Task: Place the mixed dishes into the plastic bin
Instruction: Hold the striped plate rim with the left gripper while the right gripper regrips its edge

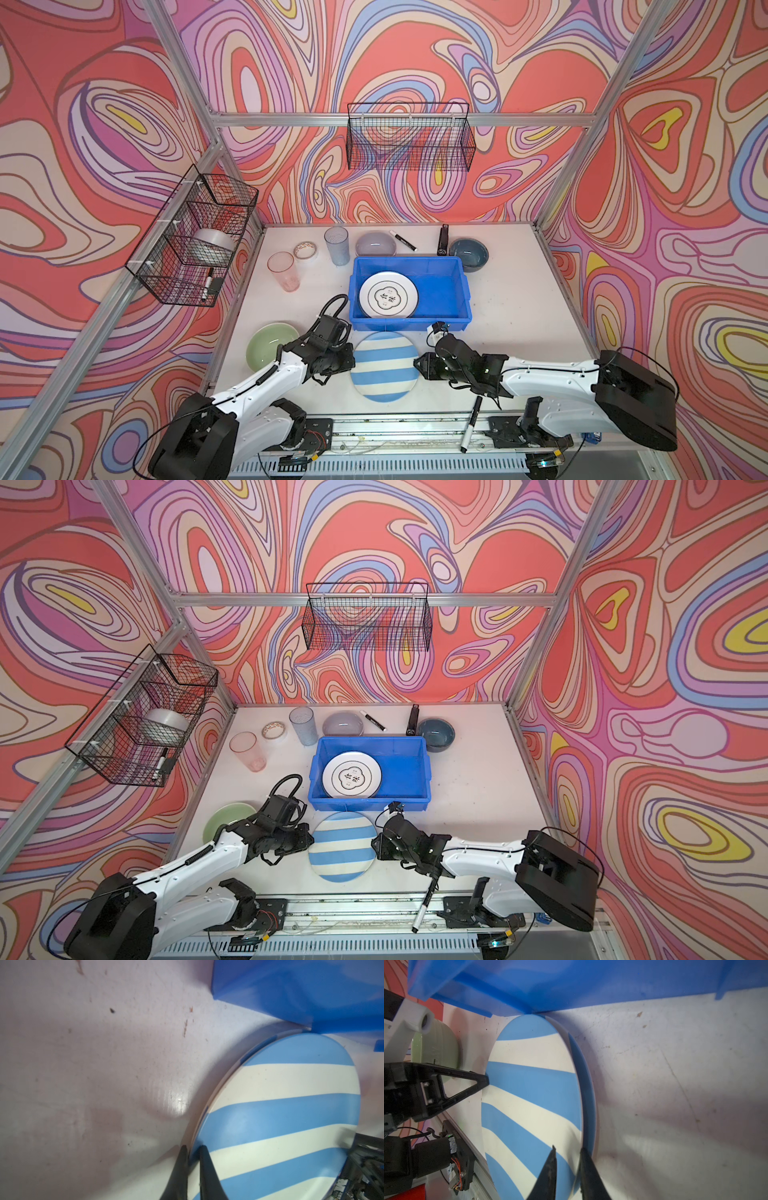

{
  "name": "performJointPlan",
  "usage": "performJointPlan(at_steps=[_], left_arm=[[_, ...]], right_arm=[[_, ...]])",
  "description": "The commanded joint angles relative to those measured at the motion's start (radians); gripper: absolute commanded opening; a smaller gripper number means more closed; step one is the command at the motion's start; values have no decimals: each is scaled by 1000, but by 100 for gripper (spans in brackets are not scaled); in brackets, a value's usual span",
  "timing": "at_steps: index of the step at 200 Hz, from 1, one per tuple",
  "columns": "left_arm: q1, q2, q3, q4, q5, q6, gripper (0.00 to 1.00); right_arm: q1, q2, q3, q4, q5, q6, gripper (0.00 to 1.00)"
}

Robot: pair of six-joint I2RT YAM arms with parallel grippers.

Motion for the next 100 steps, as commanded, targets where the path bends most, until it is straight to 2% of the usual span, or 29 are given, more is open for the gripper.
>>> performJointPlan(at_steps=[1,67,100], left_arm=[[-8,39,-78,-112,-4,-17,12],[-7,49,-84,-100,13,-17,12],[-6,33,-84,-105,10,-23,12]], right_arm=[[13,17,39,38,-4,5,22],[13,82,41,71,-7,47,19],[13,56,41,47,-2,47,14]])
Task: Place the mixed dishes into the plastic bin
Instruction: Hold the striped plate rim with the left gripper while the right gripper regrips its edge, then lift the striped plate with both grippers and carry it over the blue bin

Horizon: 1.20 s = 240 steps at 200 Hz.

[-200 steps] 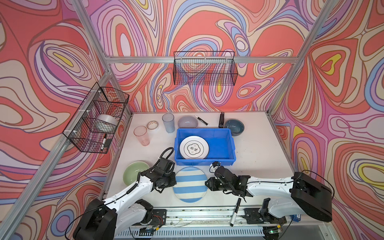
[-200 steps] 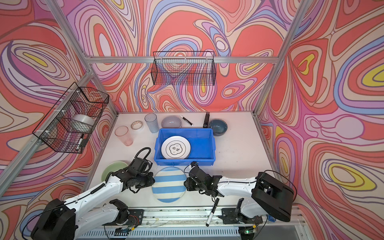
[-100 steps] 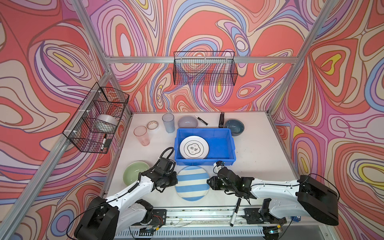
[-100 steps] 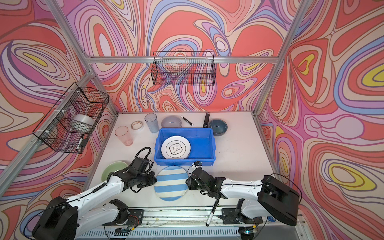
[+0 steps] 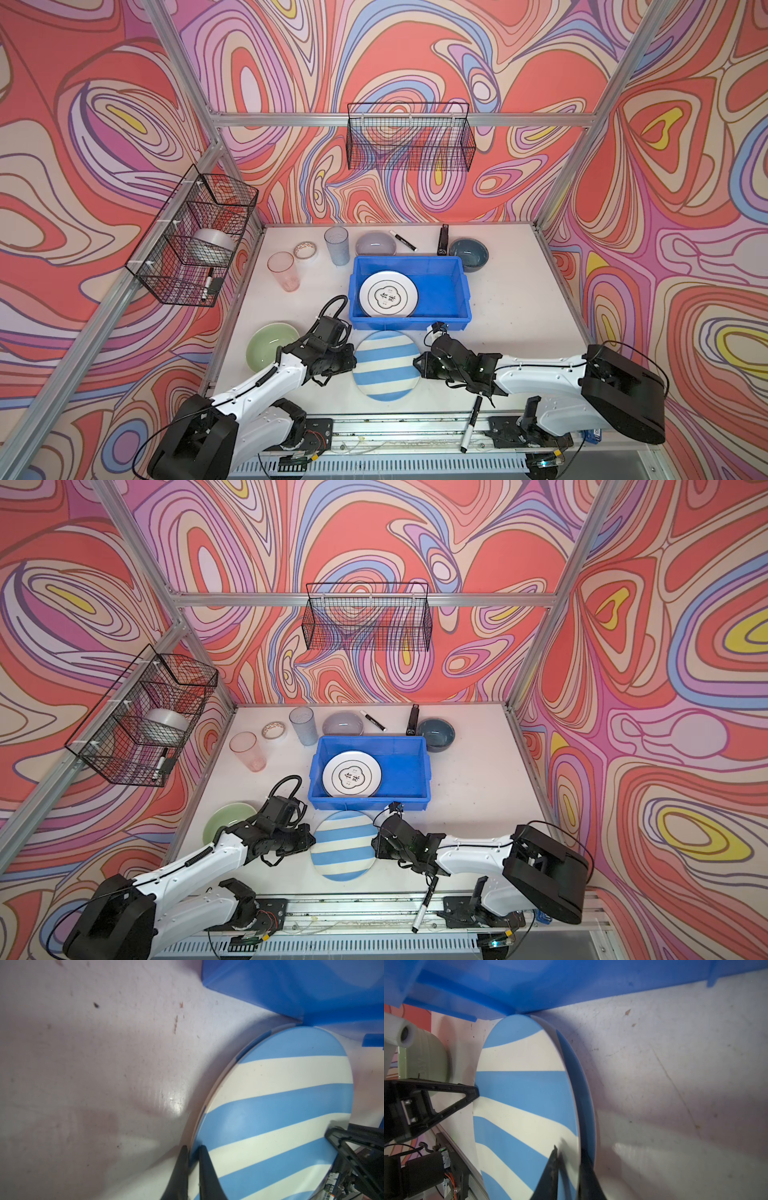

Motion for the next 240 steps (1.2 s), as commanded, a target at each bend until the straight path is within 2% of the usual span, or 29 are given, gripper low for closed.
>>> performJointPlan(at_steps=[1,55,102,153,194,240], left_arm=[[-7,36,-71,-132,-19,-19,12],[-7,-38,-32,-164,-3,-48,20],[-7,-93,21,-226,-12,-70,29],[-6,-146,112,-343,-82,-62,35],[-5,-148,262,-420,-142,-24,38],[15,-68,422,-475,-187,58,38]], right_arm=[[12,-11,29,19,-22,-9,13],[12,-80,53,-110,-12,-18,3],[12,-78,75,-170,-37,-18,0],[12,-127,121,-271,-41,-61,0],[13,-185,184,-392,-39,-106,0],[12,-192,272,-499,-99,-167,0]])
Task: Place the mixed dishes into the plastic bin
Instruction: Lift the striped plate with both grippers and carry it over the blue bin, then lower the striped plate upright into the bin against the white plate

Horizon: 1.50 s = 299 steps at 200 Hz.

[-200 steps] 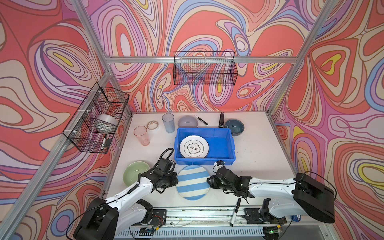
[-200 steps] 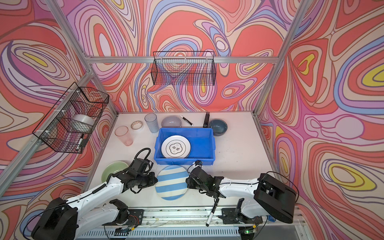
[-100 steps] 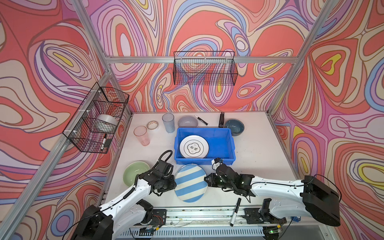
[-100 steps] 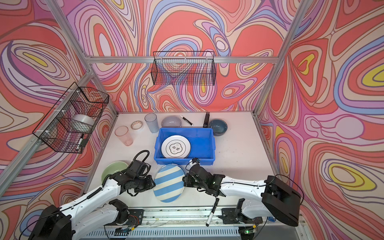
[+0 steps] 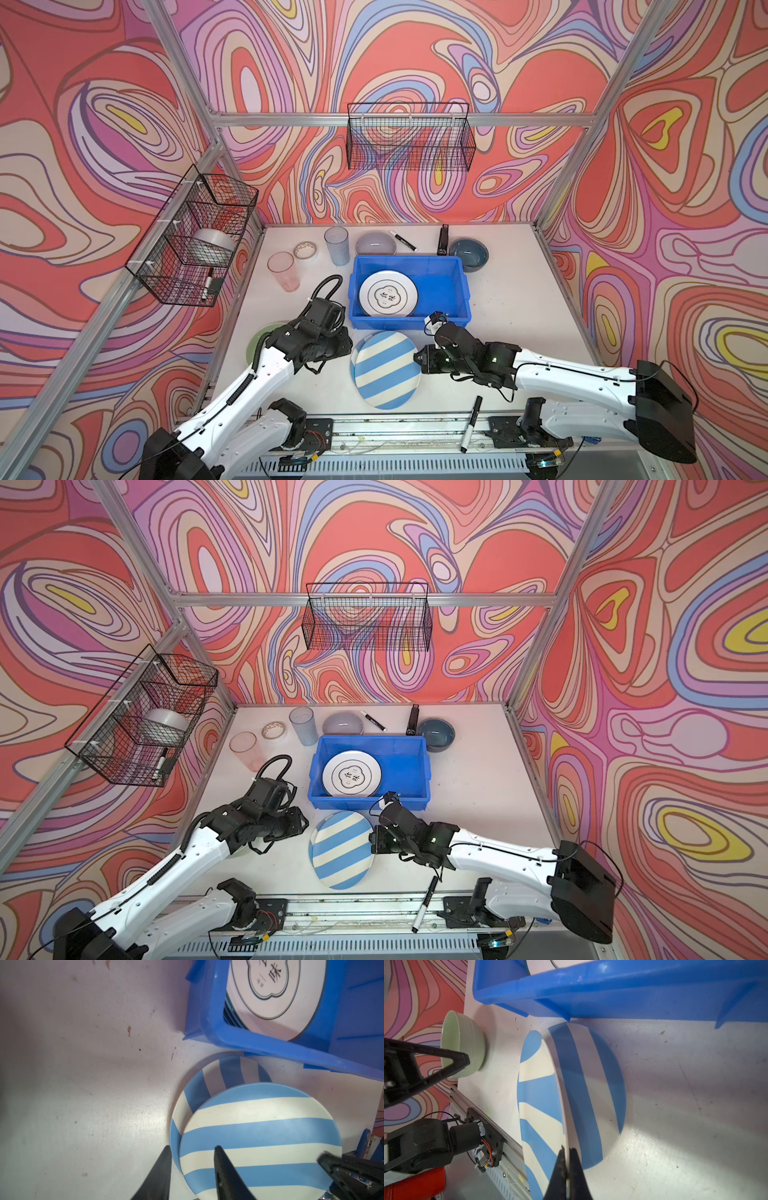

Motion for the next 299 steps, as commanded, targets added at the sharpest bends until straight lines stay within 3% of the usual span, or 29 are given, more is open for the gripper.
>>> performJointPlan(at_steps=[1,64,141,191,299], left_arm=[[18,43,81,-77,-50,67,38],[140,156,213,-51,7,184,38],[163,238,253,23,48,223,34],[164,291,260,79,81,251,30],[166,444,298,107,42,281,27]], right_arm=[[5,-7,64,-103,-38,-65,0],[-48,-35,274,-269,-71,-187,0],[-345,13,494,-390,-80,-388,0],[-490,125,615,-330,-72,-460,0],[-576,350,621,-107,-186,-471,0]])
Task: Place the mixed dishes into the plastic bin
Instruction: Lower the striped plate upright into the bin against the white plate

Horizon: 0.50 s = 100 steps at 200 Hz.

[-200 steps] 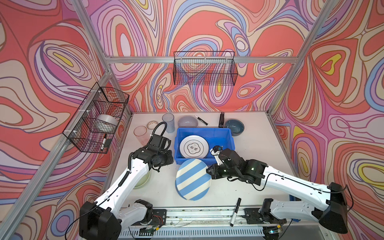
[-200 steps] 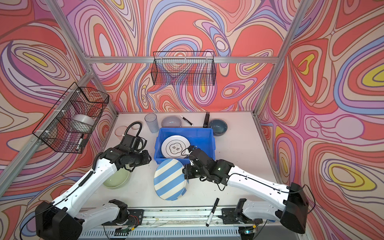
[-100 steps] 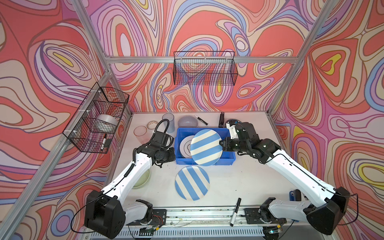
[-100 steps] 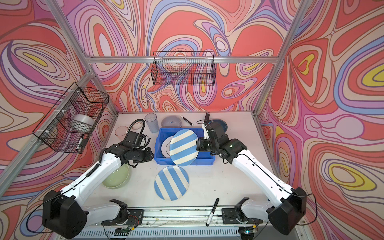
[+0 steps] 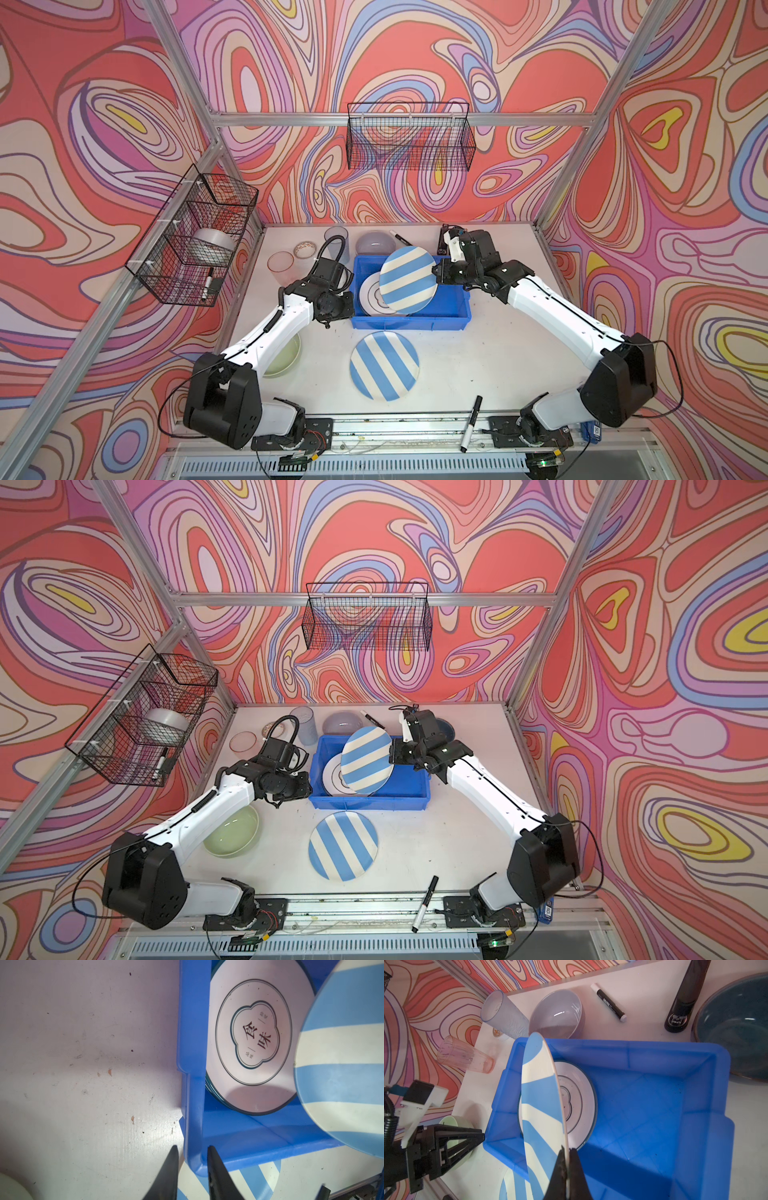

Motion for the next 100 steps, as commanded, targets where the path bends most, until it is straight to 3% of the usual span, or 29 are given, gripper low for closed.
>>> performJointPlan(at_steps=[1,100], left_arm=[[7,28,32,16,-10,22,27],[7,62,32,32,15,19,22]], right_arm=[[-15,33,1,102,-49,-2,0],[-18,133,-86,217,-150,57,0]])
